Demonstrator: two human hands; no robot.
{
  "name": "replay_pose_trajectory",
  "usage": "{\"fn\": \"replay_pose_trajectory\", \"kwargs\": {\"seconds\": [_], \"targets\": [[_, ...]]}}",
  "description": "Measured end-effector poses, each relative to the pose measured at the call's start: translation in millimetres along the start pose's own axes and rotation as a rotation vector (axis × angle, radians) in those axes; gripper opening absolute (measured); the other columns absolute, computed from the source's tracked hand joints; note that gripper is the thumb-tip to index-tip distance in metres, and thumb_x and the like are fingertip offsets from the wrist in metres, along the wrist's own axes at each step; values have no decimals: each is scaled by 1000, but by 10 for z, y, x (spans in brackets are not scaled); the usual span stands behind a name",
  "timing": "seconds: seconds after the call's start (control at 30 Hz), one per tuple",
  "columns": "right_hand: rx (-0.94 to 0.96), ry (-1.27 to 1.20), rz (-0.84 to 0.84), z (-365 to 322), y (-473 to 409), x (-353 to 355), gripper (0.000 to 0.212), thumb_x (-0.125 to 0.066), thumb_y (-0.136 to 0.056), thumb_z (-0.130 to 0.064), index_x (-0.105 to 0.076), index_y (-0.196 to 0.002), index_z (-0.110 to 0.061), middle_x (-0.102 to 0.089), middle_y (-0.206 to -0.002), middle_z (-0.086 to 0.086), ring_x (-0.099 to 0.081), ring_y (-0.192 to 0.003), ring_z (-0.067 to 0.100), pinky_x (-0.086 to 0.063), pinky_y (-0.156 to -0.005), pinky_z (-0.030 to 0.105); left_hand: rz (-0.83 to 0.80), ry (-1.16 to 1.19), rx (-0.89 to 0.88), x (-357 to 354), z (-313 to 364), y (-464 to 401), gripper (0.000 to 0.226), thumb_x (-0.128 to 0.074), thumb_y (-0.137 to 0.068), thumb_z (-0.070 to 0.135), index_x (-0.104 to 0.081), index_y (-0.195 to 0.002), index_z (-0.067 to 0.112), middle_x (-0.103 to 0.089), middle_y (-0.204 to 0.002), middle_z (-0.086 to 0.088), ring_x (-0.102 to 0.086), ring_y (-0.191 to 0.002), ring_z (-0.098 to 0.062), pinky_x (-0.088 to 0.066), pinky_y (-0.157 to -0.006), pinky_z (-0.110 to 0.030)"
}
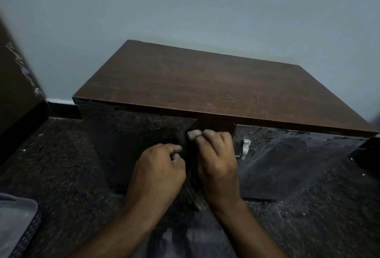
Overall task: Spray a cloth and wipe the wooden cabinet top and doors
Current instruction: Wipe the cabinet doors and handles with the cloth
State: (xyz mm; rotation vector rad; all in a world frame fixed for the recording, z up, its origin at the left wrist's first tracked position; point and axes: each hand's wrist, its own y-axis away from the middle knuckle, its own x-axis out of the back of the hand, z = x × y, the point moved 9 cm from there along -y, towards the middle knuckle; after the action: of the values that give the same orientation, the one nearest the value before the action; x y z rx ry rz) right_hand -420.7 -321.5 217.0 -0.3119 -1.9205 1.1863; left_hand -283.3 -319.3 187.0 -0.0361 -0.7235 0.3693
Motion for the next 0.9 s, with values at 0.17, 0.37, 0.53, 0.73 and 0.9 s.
{"fn": "replay_pose_trajectory", "kwargs": {"seconds": [0.17, 0.37, 0.53, 0.73, 0.9], "targets": [[40, 83, 144, -36, -85, 51, 13, -64, -95, 0, -74, -102, 7, -71, -108, 19, -56, -84, 31, -46, -72, 40, 33, -1, -30, 35, 30, -10, 27, -59, -91, 21, -70, -114, 26, -68, -112, 13, -61, -98, -1, -39, -74, -8], [62, 219, 137, 17, 81, 49, 14, -65, -94, -10, -79, -95, -8, -75, -106, 4, -55, -96, 22, -33, -78, 37, 16, 4, -64, -13, 93, 4, 27, -58, -91, 19, -70, -114, 27, -68, -110, 14, -61, -96, 1, -40, -75, -6], [54, 232, 200, -13, 2, 142, 4, -74, -87, -6, -76, -85, -9, -72, -88, 3, -53, -90, 21, -33, -76, 37, -83, -13, -42, -142, 33, 2, 25, -58, -91, 23, -70, -113, 29, -70, -109, 14, -63, -96, 0, -46, -77, -13], [84, 267, 149, -23, 196, -33, 21, -74, -81, -8, -61, -67, -14, -53, -68, 3, -54, -74, 23, -35, -73, 41, -112, 23, -81, -171, 86, 20, 24, -59, -91, 22, -71, -107, 34, -68, -98, 20, -61, -84, 8, -40, -63, -2], [9, 215, 193, -2, -24, 113, 18, -69, -87, -6, -64, -70, -8, -53, -71, 6, -47, -84, 22, -33, -76, 41, -61, 38, -94, -107, 120, 18, 26, -59, -91, 22, -70, -113, 31, -69, -104, 17, -62, -86, 5, -43, -69, -5]]}}
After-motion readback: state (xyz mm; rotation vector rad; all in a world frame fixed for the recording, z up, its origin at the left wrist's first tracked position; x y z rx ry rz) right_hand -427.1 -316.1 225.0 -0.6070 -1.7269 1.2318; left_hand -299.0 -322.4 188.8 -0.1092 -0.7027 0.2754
